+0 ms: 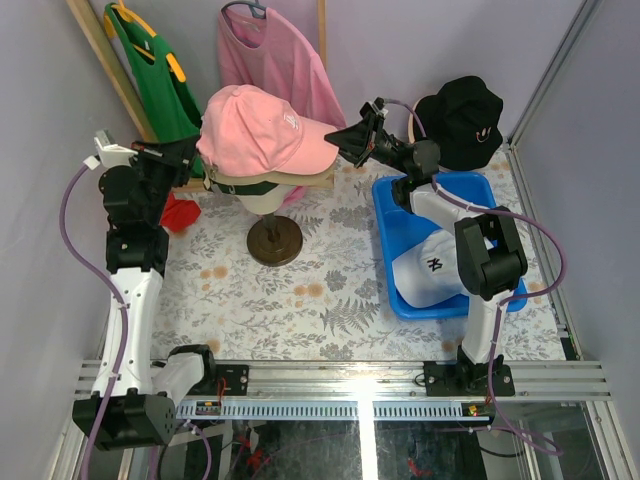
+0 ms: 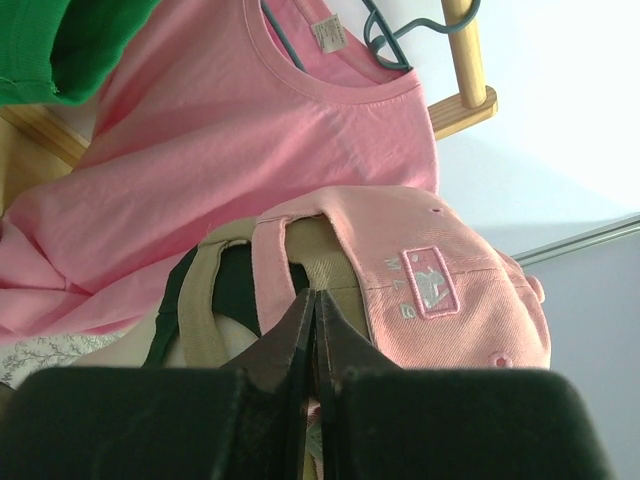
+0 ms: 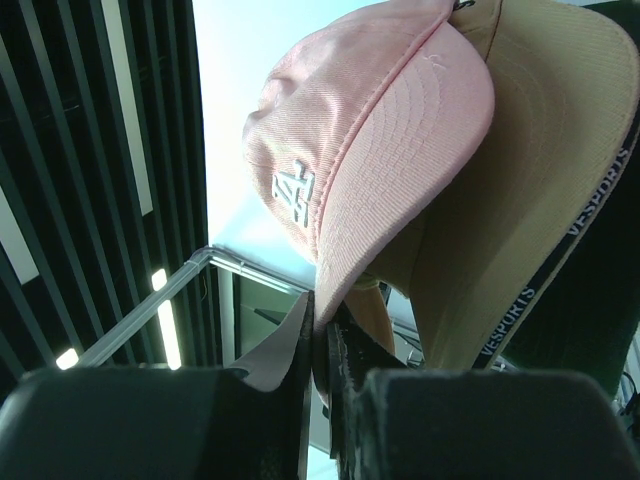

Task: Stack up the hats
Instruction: Stack the hat on the hat.

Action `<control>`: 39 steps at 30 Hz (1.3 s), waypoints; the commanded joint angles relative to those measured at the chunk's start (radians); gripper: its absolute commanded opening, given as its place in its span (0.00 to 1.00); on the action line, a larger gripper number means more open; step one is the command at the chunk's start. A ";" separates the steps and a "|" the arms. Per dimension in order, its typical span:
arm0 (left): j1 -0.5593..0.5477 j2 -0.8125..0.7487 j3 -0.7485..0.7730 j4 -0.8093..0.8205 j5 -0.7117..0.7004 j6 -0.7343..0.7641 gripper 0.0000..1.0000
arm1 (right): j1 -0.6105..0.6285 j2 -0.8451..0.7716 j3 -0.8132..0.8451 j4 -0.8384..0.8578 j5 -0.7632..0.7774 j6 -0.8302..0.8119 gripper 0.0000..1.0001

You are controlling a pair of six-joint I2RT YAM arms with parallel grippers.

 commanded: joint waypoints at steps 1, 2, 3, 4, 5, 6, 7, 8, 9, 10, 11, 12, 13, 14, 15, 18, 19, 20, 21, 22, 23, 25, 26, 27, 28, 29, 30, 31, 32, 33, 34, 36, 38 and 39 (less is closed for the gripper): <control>0.011 -0.032 0.041 -0.009 0.034 -0.003 0.00 | -0.010 -0.006 0.058 0.017 0.015 0.072 0.05; 0.012 -0.035 0.048 -0.015 0.034 -0.003 0.00 | -0.010 -0.004 0.061 0.016 0.018 0.076 0.06; 0.013 -0.039 0.056 -0.021 0.032 -0.001 0.00 | -0.012 -0.003 0.064 0.017 0.020 0.079 0.06; 0.013 -0.040 0.063 -0.029 0.028 0.000 0.00 | -0.012 -0.001 0.068 0.016 0.021 0.080 0.06; 0.016 -0.043 0.070 -0.038 0.026 0.001 0.00 | -0.013 0.001 0.075 0.015 0.022 0.083 0.06; 0.018 -0.046 0.076 -0.045 0.023 0.002 0.00 | -0.014 0.003 0.081 0.012 0.023 0.085 0.06; 0.018 -0.051 0.083 -0.052 0.020 0.002 0.00 | -0.014 0.004 0.087 0.008 0.023 0.087 0.06; 0.018 -0.054 0.087 -0.058 0.016 0.003 0.00 | -0.013 0.005 0.095 0.005 0.023 0.087 0.06; 0.019 -0.057 0.093 -0.068 0.014 0.004 0.00 | -0.014 0.008 0.100 0.000 0.022 0.089 0.06; 0.021 -0.061 0.098 -0.077 0.012 0.005 0.00 | -0.013 0.009 0.105 -0.003 0.023 0.089 0.06; 0.019 -0.062 0.104 -0.083 0.013 0.007 0.00 | -0.015 0.011 0.110 -0.005 0.023 0.090 0.06; 0.021 -0.062 0.111 -0.096 0.014 0.010 0.00 | -0.015 0.013 0.112 -0.005 0.024 0.092 0.06; 0.021 -0.062 0.120 -0.116 0.015 0.016 0.00 | -0.016 0.013 0.111 -0.006 0.025 0.093 0.06; 0.022 -0.061 0.129 -0.135 0.014 0.024 0.00 | -0.016 0.014 0.110 -0.006 0.026 0.095 0.06; 0.022 -0.064 0.133 -0.155 0.009 0.030 0.00 | -0.016 0.016 0.106 -0.006 0.026 0.095 0.07; 0.022 -0.082 0.124 -0.189 -0.017 0.035 0.02 | -0.019 0.028 0.108 -0.006 0.033 0.101 0.07; 0.021 -0.086 0.120 -0.191 -0.020 0.034 0.05 | -0.019 0.036 0.116 -0.007 0.034 0.103 0.08; 0.021 -0.087 0.117 -0.192 -0.019 0.033 0.08 | -0.022 0.045 0.124 -0.007 0.035 0.106 0.08; 0.021 -0.087 0.117 -0.193 -0.014 0.032 0.09 | -0.022 0.054 0.131 -0.006 0.038 0.111 0.08; 0.021 -0.086 0.118 -0.194 -0.011 0.032 0.10 | -0.025 0.060 0.135 -0.007 0.039 0.115 0.08; 0.022 -0.086 0.119 -0.193 -0.008 0.032 0.13 | -0.026 0.061 0.137 -0.010 0.040 0.116 0.08; 0.023 -0.085 0.120 -0.186 0.002 0.033 0.18 | -0.028 0.062 0.139 -0.032 0.034 0.106 0.09; 0.022 -0.083 0.121 -0.183 0.008 0.034 0.21 | -0.029 0.062 0.135 -0.045 0.029 0.100 0.10; 0.021 -0.080 0.120 -0.181 0.016 0.034 0.24 | -0.030 0.063 0.129 -0.048 0.028 0.096 0.10; 0.022 -0.077 0.119 -0.177 0.024 0.032 0.26 | -0.029 0.062 0.120 -0.047 0.028 0.095 0.10; 0.023 -0.075 0.116 -0.174 0.031 0.030 0.27 | -0.029 0.062 0.111 -0.046 0.031 0.093 0.10; 0.022 -0.072 0.114 -0.171 0.037 0.027 0.29 | -0.029 0.062 0.101 -0.043 0.032 0.093 0.12; 0.022 -0.071 0.113 -0.170 0.039 0.026 0.30 | -0.031 0.060 0.092 -0.037 0.036 0.094 0.14; 0.022 -0.071 0.112 -0.169 0.040 0.026 0.32 | -0.031 0.058 0.085 -0.033 0.038 0.096 0.15; 0.022 -0.068 0.113 -0.170 0.041 0.028 0.34 | -0.030 0.055 0.078 -0.031 0.037 0.093 0.17; 0.023 -0.066 0.113 -0.173 0.041 0.029 0.37 | -0.032 0.050 0.069 -0.032 0.036 0.091 0.19; 0.021 -0.065 0.115 -0.181 0.039 0.031 0.40 | -0.035 0.042 0.053 -0.028 0.037 0.086 0.24; 0.021 -0.067 0.119 -0.195 0.027 0.034 0.42 | -0.038 0.035 0.040 -0.019 0.038 0.083 0.31; 0.022 -0.068 0.123 -0.208 0.013 0.039 0.44 | -0.039 0.030 0.037 -0.018 0.039 0.083 0.32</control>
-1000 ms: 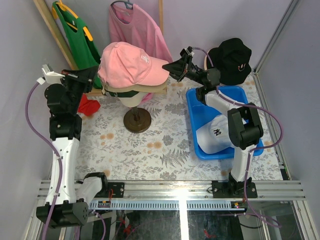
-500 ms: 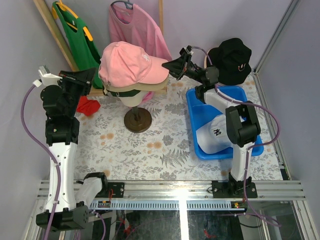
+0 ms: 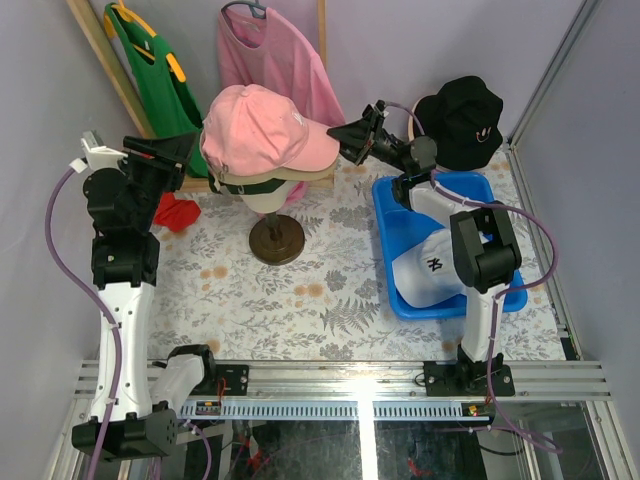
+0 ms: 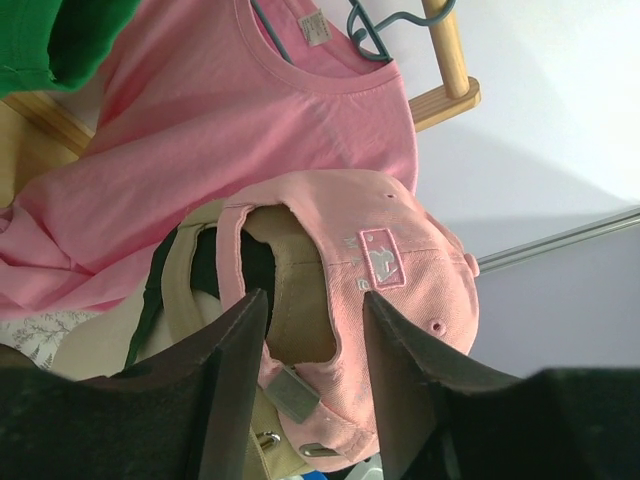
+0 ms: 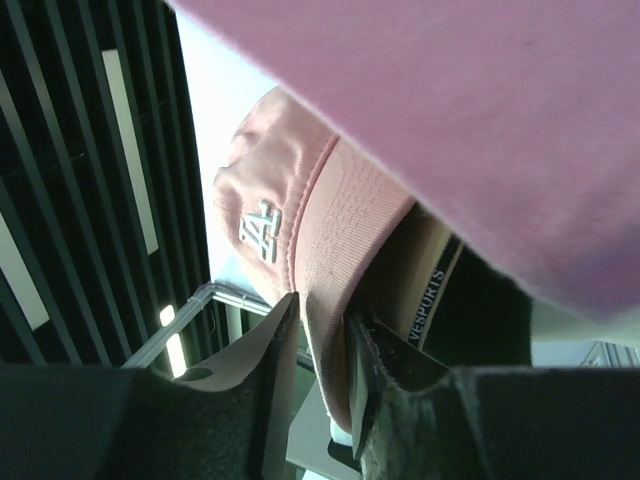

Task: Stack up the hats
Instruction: Stack the hat on the hat.

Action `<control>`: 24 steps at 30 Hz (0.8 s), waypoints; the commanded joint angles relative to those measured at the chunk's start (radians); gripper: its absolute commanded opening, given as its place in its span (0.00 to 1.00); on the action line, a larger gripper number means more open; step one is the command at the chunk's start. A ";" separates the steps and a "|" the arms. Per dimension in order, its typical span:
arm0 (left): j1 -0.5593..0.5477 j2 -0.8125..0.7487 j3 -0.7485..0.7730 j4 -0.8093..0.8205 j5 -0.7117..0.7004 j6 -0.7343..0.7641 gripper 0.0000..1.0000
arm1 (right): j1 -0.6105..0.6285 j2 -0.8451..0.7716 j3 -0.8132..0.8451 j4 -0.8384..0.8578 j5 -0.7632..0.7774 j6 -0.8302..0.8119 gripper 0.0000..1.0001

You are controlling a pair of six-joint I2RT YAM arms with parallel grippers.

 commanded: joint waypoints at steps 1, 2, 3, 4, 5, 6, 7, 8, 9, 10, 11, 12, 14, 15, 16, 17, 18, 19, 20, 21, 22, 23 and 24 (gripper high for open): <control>0.010 -0.008 0.024 -0.029 -0.014 0.020 0.45 | -0.017 -0.043 -0.015 0.031 0.023 0.073 0.34; 0.009 -0.012 0.029 -0.043 -0.034 0.023 0.45 | -0.019 -0.048 -0.016 0.027 0.021 0.068 0.36; 0.010 -0.017 0.033 -0.055 -0.058 0.025 0.47 | -0.020 -0.055 -0.016 0.019 0.019 0.061 0.37; 0.010 -0.020 0.038 -0.068 -0.079 0.027 0.48 | -0.022 -0.060 -0.016 0.010 0.018 0.053 0.38; 0.010 -0.022 0.044 -0.085 -0.099 0.029 0.49 | -0.024 -0.065 -0.015 0.001 0.016 0.046 0.43; 0.009 -0.021 0.050 -0.099 -0.117 0.031 0.49 | -0.026 -0.069 -0.012 -0.009 0.016 0.038 0.46; 0.010 -0.021 0.057 -0.111 -0.129 0.032 0.50 | -0.028 -0.074 -0.012 -0.017 0.014 0.030 0.48; 0.010 -0.018 0.063 -0.120 -0.141 0.033 0.51 | -0.032 -0.081 -0.013 -0.029 0.014 0.020 0.48; 0.010 -0.016 0.068 -0.128 -0.151 0.033 0.51 | -0.037 -0.089 -0.012 -0.044 0.013 0.006 0.48; 0.009 -0.014 0.074 -0.137 -0.165 0.033 0.51 | -0.040 -0.096 -0.015 -0.057 0.010 -0.005 0.48; 0.010 -0.012 0.082 -0.148 -0.179 0.034 0.51 | -0.046 -0.106 -0.018 -0.072 0.008 -0.017 0.48; 0.009 -0.011 0.092 -0.159 -0.196 0.037 0.52 | -0.051 -0.115 -0.024 -0.085 0.007 -0.030 0.48; 0.010 -0.008 0.114 -0.180 -0.228 0.045 0.52 | -0.064 -0.139 -0.039 -0.120 -0.001 -0.060 0.48; 0.010 -0.005 0.126 -0.189 -0.242 0.049 0.53 | -0.072 -0.154 -0.047 -0.140 -0.005 -0.078 0.49; 0.009 -0.001 0.139 -0.196 -0.259 0.052 0.53 | -0.078 -0.170 -0.059 -0.163 -0.009 -0.099 0.49; 0.009 0.004 0.153 -0.203 -0.267 0.056 0.53 | -0.085 -0.187 -0.071 -0.189 -0.014 -0.123 0.48; 0.010 0.010 0.167 -0.210 -0.273 0.061 0.53 | -0.091 -0.207 -0.083 -0.217 -0.019 -0.150 0.48; 0.009 0.015 0.181 -0.215 -0.277 0.065 0.53 | -0.096 -0.227 -0.096 -0.250 -0.024 -0.182 0.48; 0.009 0.021 0.190 -0.218 -0.279 0.069 0.54 | -0.102 -0.248 -0.111 -0.284 -0.027 -0.213 0.49; 0.009 0.024 0.199 -0.219 -0.282 0.071 0.54 | -0.107 -0.271 -0.125 -0.338 -0.031 -0.250 0.49; 0.009 0.028 0.204 -0.219 -0.285 0.071 0.54 | -0.115 -0.293 -0.138 -0.385 -0.034 -0.290 0.49; 0.009 0.033 0.209 -0.219 -0.290 0.074 0.54 | -0.126 -0.318 -0.155 -0.436 -0.036 -0.330 0.48; 0.009 0.035 0.215 -0.219 -0.292 0.075 0.54 | -0.137 -0.346 -0.166 -0.497 -0.035 -0.381 0.48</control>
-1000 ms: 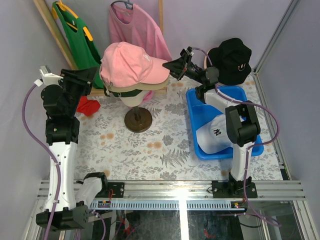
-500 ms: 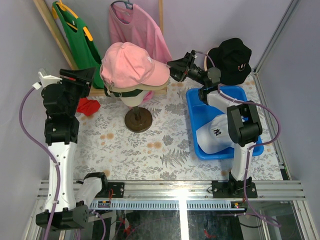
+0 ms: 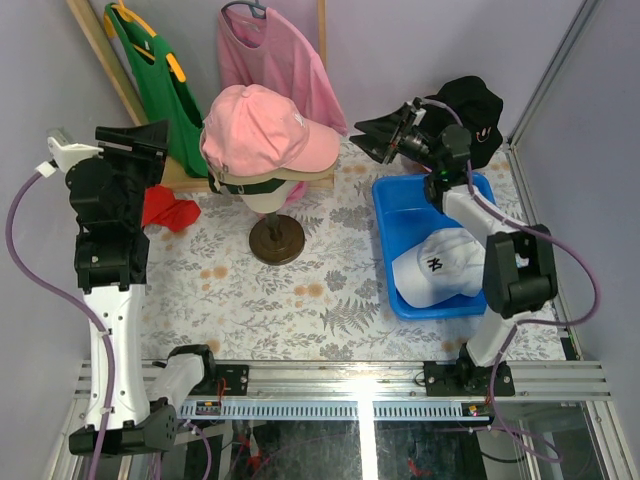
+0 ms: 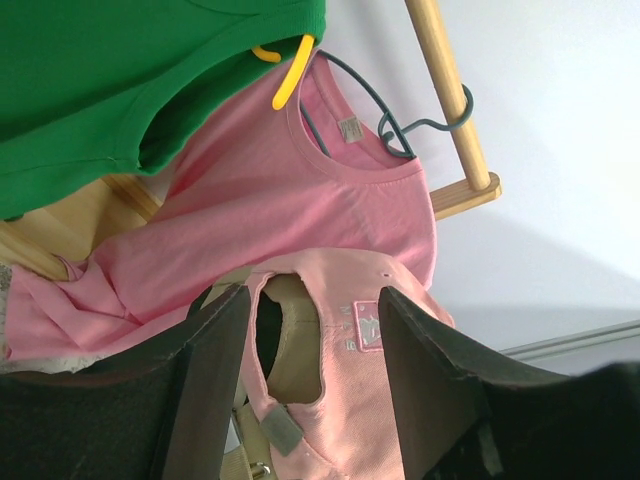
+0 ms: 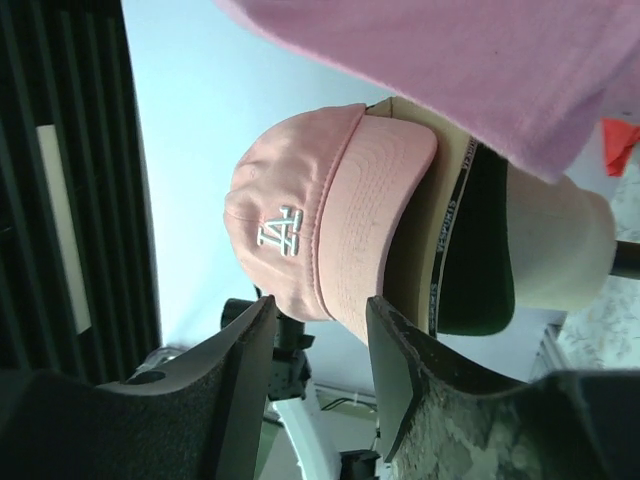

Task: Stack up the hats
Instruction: Stack the hat on the hat, then pick up the hat from the bin.

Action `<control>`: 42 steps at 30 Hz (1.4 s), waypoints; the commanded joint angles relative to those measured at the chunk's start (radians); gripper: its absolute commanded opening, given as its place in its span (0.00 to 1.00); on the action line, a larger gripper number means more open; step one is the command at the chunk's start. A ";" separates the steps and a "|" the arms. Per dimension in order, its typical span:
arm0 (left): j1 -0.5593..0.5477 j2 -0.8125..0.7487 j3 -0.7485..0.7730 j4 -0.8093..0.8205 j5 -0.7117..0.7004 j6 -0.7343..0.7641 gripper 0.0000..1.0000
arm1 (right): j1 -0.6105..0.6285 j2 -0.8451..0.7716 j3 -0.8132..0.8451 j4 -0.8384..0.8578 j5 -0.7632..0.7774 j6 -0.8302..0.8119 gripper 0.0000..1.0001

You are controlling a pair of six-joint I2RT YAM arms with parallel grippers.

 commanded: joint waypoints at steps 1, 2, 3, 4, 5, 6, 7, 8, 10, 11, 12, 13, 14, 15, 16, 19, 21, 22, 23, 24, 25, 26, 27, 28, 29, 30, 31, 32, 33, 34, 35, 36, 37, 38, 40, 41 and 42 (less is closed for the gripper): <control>0.010 0.019 0.045 -0.021 -0.051 0.034 0.54 | -0.041 -0.147 -0.039 -0.246 -0.029 -0.245 0.48; 0.008 0.024 0.052 -0.022 -0.052 0.038 0.55 | -0.051 -0.193 -0.043 -0.322 -0.028 -0.320 0.49; 0.009 0.030 0.060 -0.023 -0.053 0.043 0.55 | -0.059 -0.219 -0.042 -0.406 -0.023 -0.388 0.49; 0.009 0.036 0.068 -0.023 -0.055 0.045 0.55 | -0.066 -0.246 -0.038 -0.499 -0.014 -0.466 0.49; 0.010 0.041 0.075 -0.023 -0.057 0.047 0.55 | -0.075 -0.272 -0.031 -0.614 0.004 -0.548 0.49; 0.009 0.045 0.083 -0.020 -0.055 0.048 0.55 | -0.082 -0.296 -0.022 -0.722 0.028 -0.639 0.49; 0.010 0.052 0.091 -0.017 -0.054 0.049 0.55 | -0.088 -0.320 -0.010 -0.844 0.062 -0.722 0.50; 0.010 0.059 0.099 -0.012 -0.051 0.052 0.55 | -0.094 -0.340 0.005 -0.970 0.107 -0.820 0.50; 0.009 0.073 0.121 -0.004 -0.047 0.057 0.55 | -0.095 -0.375 0.030 -1.195 0.227 -0.989 0.51; 0.008 0.084 0.134 0.002 -0.044 0.061 0.55 | -0.094 -0.391 0.031 -1.285 0.290 -1.054 0.52; 0.006 0.096 0.148 0.006 -0.038 0.068 0.55 | -0.094 -0.410 0.026 -1.360 0.363 -1.104 0.53; 0.005 0.108 0.166 0.009 -0.032 0.078 0.55 | -0.095 -0.426 0.016 -1.423 0.431 -1.146 0.53; -0.003 0.126 0.196 0.009 -0.025 0.089 0.55 | -0.095 -0.446 -0.003 -1.465 0.507 -1.174 0.54; -0.017 0.146 0.216 0.009 -0.025 0.101 0.55 | -0.096 -0.467 -0.026 -1.498 0.560 -1.194 0.54; -0.036 0.164 0.239 0.011 -0.031 0.112 0.55 | -0.095 -0.487 -0.049 -1.535 0.608 -1.208 0.54; -0.129 0.221 0.302 0.015 -0.088 0.164 0.55 | -0.096 -0.550 -0.111 -1.602 0.758 -1.238 0.55; -0.193 0.262 0.337 0.020 -0.121 0.202 0.55 | -0.096 -0.589 -0.135 -1.647 0.865 -1.240 0.56; -0.222 0.279 0.352 0.021 -0.134 0.216 0.55 | -0.096 -0.607 -0.145 -1.669 0.913 -1.237 0.58; -0.250 0.293 0.360 0.025 -0.144 0.228 0.55 | -0.096 -0.621 -0.155 -1.693 0.960 -1.229 0.59; -0.276 0.304 0.366 0.032 -0.154 0.240 0.55 | -0.096 -0.636 -0.162 -1.715 1.006 -1.219 0.61; -0.300 0.316 0.370 0.037 -0.161 0.251 0.55 | -0.095 -0.655 -0.169 -1.739 1.054 -1.207 0.63; -0.320 0.325 0.370 0.042 -0.165 0.259 0.55 | -0.095 -0.664 -0.177 -1.756 1.094 -1.199 0.65; -0.338 0.331 0.367 0.047 -0.165 0.263 0.56 | -0.095 -0.682 -0.188 -1.772 1.133 -1.190 0.68; -0.352 0.337 0.360 0.054 -0.165 0.267 0.56 | -0.096 -0.691 -0.197 -1.789 1.166 -1.183 0.70; -0.365 0.339 0.352 0.063 -0.166 0.271 0.56 | -0.096 -0.694 -0.205 -1.801 1.187 -1.180 0.71; -0.377 0.341 0.343 0.073 -0.167 0.274 0.56 | -0.096 -0.694 -0.212 -1.817 1.208 -1.169 0.72; -0.386 0.342 0.335 0.081 -0.166 0.278 0.56 | -0.096 -0.692 -0.222 -1.830 1.228 -1.154 0.72; -0.393 0.345 0.332 0.085 -0.163 0.280 0.56 | -0.097 -0.687 -0.233 -1.839 1.244 -1.142 0.72; -0.398 0.348 0.331 0.086 -0.157 0.284 0.56 | -0.098 -0.683 -0.244 -1.841 1.253 -1.138 0.72; -0.404 0.350 0.331 0.087 -0.152 0.288 0.56 | -0.097 -0.679 -0.257 -1.842 1.260 -1.129 0.72; -0.410 0.352 0.329 0.089 -0.147 0.293 0.56 | -0.100 -0.676 -0.270 -1.842 1.270 -1.120 0.72; -0.415 0.351 0.327 0.089 -0.144 0.298 0.56 | -0.102 -0.674 -0.282 -1.836 1.277 -1.115 0.72; -0.418 0.350 0.324 0.089 -0.142 0.304 0.57 | -0.106 -0.672 -0.293 -1.830 1.284 -1.111 0.72; -0.420 0.349 0.322 0.089 -0.142 0.309 0.57 | -0.111 -0.670 -0.304 -1.822 1.290 -1.107 0.72; -0.419 0.340 0.310 0.092 -0.145 0.322 0.57 | -0.121 -0.657 -0.322 -1.807 1.300 -1.105 0.72; -0.420 0.332 0.304 0.094 -0.150 0.328 0.57 | -0.126 -0.646 -0.330 -1.801 1.301 -1.105 0.73; -0.420 0.328 0.301 0.094 -0.153 0.333 0.57 | -0.132 -0.629 -0.338 -1.798 1.302 -1.104 0.74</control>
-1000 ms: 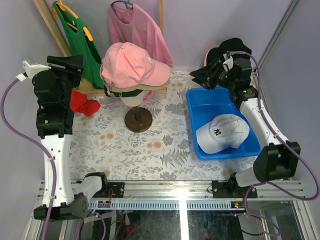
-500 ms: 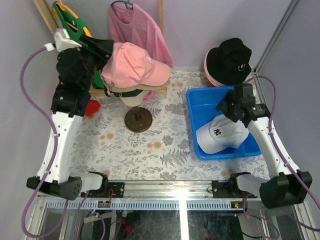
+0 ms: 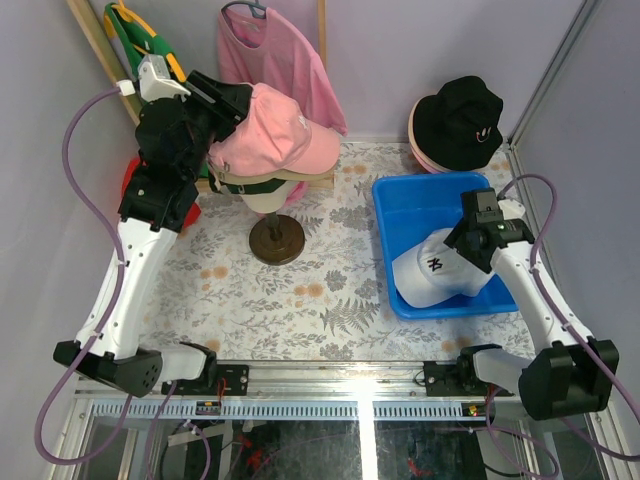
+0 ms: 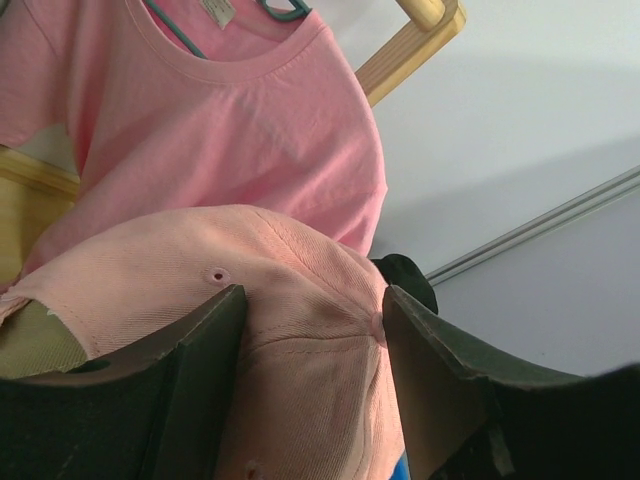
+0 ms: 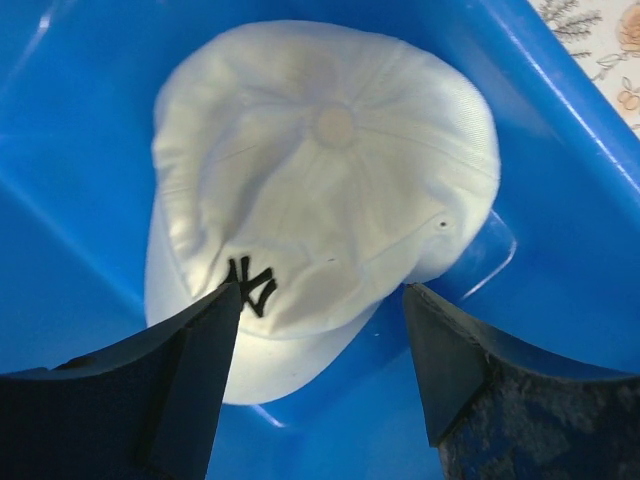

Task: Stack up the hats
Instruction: Pick up the hat from the bin.

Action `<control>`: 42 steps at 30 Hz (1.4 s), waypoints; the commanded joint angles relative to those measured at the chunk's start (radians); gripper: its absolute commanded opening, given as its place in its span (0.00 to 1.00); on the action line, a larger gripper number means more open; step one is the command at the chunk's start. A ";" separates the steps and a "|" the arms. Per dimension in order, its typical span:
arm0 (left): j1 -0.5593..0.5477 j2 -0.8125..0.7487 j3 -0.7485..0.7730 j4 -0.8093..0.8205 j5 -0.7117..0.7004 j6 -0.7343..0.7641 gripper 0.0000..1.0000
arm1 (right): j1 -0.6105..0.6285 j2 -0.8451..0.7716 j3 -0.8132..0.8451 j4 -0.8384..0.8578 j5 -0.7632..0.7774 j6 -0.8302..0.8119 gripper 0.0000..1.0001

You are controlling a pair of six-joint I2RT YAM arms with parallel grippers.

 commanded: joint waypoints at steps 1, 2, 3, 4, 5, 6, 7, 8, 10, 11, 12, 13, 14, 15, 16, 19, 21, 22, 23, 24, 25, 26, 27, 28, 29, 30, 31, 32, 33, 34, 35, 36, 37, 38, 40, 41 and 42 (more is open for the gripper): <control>-0.009 -0.026 -0.024 0.065 -0.020 0.053 0.57 | -0.027 0.048 -0.026 0.022 0.084 0.028 0.74; -0.009 -0.030 -0.026 0.066 -0.023 0.057 0.57 | -0.030 0.065 -0.032 0.025 0.093 0.031 0.74; -0.009 -0.034 -0.028 0.066 -0.026 0.060 0.58 | -0.034 0.085 -0.034 0.029 0.101 0.034 0.75; -0.009 -0.036 -0.028 0.066 -0.031 0.065 0.57 | -0.040 0.106 -0.036 0.035 0.102 0.033 0.75; -0.009 -0.040 -0.027 0.066 -0.038 0.069 0.57 | -0.047 0.126 -0.034 0.041 0.099 0.032 0.75; -0.010 -0.043 -0.029 0.067 -0.044 0.073 0.57 | -0.051 0.147 -0.029 0.049 0.093 0.030 0.76; -0.009 -0.046 -0.029 0.067 -0.051 0.076 0.57 | -0.056 0.164 -0.025 0.059 0.087 0.030 0.76; -0.009 -0.050 -0.030 0.068 -0.058 0.080 0.57 | -0.057 0.180 -0.020 0.071 0.082 0.026 0.76; -0.009 -0.059 -0.035 0.068 -0.073 0.089 0.58 | -0.061 0.208 -0.015 0.095 0.084 0.018 0.73; -0.009 -0.063 -0.036 0.068 -0.082 0.094 0.58 | -0.065 0.216 -0.012 0.103 0.080 0.012 0.68; -0.009 -0.068 -0.038 0.067 -0.090 0.099 0.58 | -0.070 0.219 -0.012 0.113 0.070 0.004 0.59; -0.009 -0.073 -0.037 0.068 -0.098 0.105 0.58 | -0.073 0.212 -0.016 0.129 0.057 -0.008 0.44; -0.009 -0.077 -0.037 0.067 -0.108 0.109 0.58 | -0.073 0.196 -0.025 0.153 0.041 -0.023 0.28; -0.010 -0.082 -0.037 0.066 -0.114 0.114 0.58 | -0.075 0.178 -0.036 0.174 0.027 -0.034 0.16; -0.010 -0.086 -0.036 0.066 -0.122 0.119 0.58 | -0.076 0.156 -0.046 0.197 0.015 -0.044 0.06; -0.009 -0.097 -0.030 0.064 -0.135 0.125 0.58 | -0.076 0.098 -0.056 0.225 -0.019 -0.075 0.00; -0.009 -0.104 -0.026 0.063 -0.139 0.122 0.59 | -0.076 0.063 -0.043 0.222 -0.042 -0.096 0.00; -0.009 -0.105 -0.023 0.062 -0.138 0.119 0.59 | -0.075 0.040 -0.031 0.222 -0.064 -0.109 0.00; -0.009 -0.106 -0.018 0.060 -0.137 0.116 0.59 | -0.075 0.014 -0.022 0.224 -0.091 -0.122 0.00; -0.010 -0.105 -0.010 0.055 -0.132 0.114 0.59 | -0.076 -0.018 -0.009 0.227 -0.117 -0.131 0.00; -0.009 -0.105 -0.001 0.050 -0.129 0.112 0.59 | -0.076 -0.048 0.004 0.226 -0.142 -0.135 0.00; -0.009 -0.101 0.009 0.044 -0.123 0.111 0.59 | -0.076 -0.082 0.020 0.226 -0.163 -0.137 0.00; -0.009 -0.100 0.019 0.039 -0.116 0.109 0.59 | -0.076 -0.112 0.045 0.227 -0.189 -0.142 0.00; -0.009 -0.097 0.030 0.033 -0.106 0.104 0.60 | -0.075 -0.140 0.066 0.226 -0.212 -0.144 0.00; -0.010 -0.094 0.042 0.026 -0.095 0.099 0.60 | -0.076 -0.164 0.095 0.223 -0.237 -0.146 0.00; -0.010 -0.090 0.053 0.020 -0.082 0.090 0.60 | -0.076 -0.179 0.123 0.217 -0.258 -0.147 0.00; -0.009 -0.086 0.066 0.015 -0.065 0.083 0.60 | -0.075 -0.189 0.157 0.207 -0.278 -0.149 0.00; -0.009 -0.079 0.080 0.008 -0.048 0.076 0.60 | -0.075 -0.196 0.192 0.199 -0.299 -0.151 0.00; -0.009 -0.071 0.100 -0.003 -0.031 0.068 0.60 | -0.076 -0.204 0.223 0.197 -0.323 -0.151 0.00; -0.009 -0.062 0.120 -0.009 -0.008 0.063 0.61 | -0.076 -0.212 0.252 0.200 -0.348 -0.150 0.00; -0.009 -0.052 0.139 -0.010 0.019 0.060 0.61 | -0.075 -0.219 0.278 0.211 -0.377 -0.151 0.00; -0.009 -0.039 0.163 -0.014 0.050 0.054 0.61 | -0.076 -0.225 0.301 0.226 -0.409 -0.150 0.00; -0.009 -0.024 0.184 -0.018 0.082 0.048 0.62 | -0.075 -0.228 0.327 0.247 -0.450 -0.149 0.00; -0.009 -0.011 0.211 -0.018 0.117 0.042 0.62 | -0.076 -0.227 0.353 0.271 -0.493 -0.149 0.00; -0.009 0.013 0.242 -0.012 0.185 0.024 0.63 | -0.076 -0.221 0.395 0.332 -0.593 -0.138 0.00; -0.009 0.023 0.245 0.006 0.226 0.012 0.63 | -0.075 -0.221 0.411 0.369 -0.640 -0.125 0.00; -0.010 0.028 0.246 0.021 0.260 0.002 0.64 | -0.075 -0.220 0.422 0.415 -0.686 -0.105 0.00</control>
